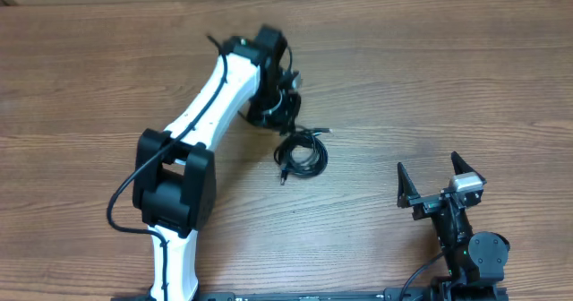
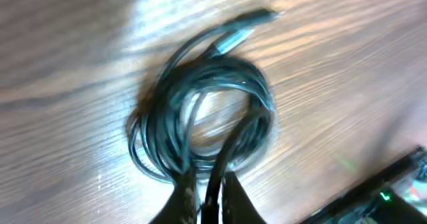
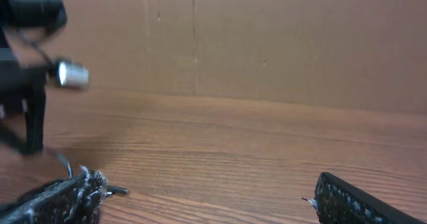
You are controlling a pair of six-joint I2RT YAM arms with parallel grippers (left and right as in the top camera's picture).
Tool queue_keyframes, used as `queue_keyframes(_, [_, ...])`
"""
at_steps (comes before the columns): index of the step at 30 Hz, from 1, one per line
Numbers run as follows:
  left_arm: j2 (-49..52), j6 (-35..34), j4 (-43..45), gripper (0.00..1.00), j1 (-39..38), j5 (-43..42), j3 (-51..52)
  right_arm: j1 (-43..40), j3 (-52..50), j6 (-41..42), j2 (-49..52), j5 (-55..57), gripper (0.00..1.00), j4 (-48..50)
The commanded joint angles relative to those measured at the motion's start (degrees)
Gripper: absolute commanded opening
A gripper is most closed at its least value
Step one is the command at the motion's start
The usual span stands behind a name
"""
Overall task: Untangle cables
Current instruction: 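Lift the cable strand with the left gripper and pull it leftward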
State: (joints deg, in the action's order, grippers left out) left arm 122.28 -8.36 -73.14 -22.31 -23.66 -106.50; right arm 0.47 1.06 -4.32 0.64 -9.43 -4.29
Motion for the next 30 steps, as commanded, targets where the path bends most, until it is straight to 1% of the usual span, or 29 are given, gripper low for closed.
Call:
queue_keyframes(1, [-0.4,0.5,-5.4,0.04,0.2,-0.2,-11.3,0.2,-0.6,-0.1,-0.5,0.4,1.0,0.3])
queue_keyframes(8, [-0.4,-0.3,-16.9,0.04,0.3,0.0,-29.4,0.2,-0.6,-0.1,-0.5,0.4,1.0,0.3])
queue_keyframes(14, [-0.5,-3.5,-22.2,0.04,0.8,0.0,-40.3,0.2,-0.6,-0.1,-0.5,0.4,1.0,0.2])
queue_keyframes(18, [-0.6,-3.8,-23.6,0.04,1.9,-2.5,-47.8,0.2,-0.6,-0.1,-0.5,0.4,1.0,0.3])
queue_keyframes(21, [-0.9,-6.2,-23.5,0.04,3.5,-5.0,-53.2,0.2,-0.6,-0.1,-0.5,0.4,1.0,0.3])
queue_keyframes(26, [-1.0,-11.1,-23.6,0.04,7.0,-1.5,-59.3,0.2,-0.6,-0.1,-0.5,0.4,1.0,0.3])
queue_keyframes(30, [-0.9,-11.6,-23.6,0.04,9.3,0.6,-59.2,0.2,-0.6,-0.1,-0.5,0.4,1.0,0.3])
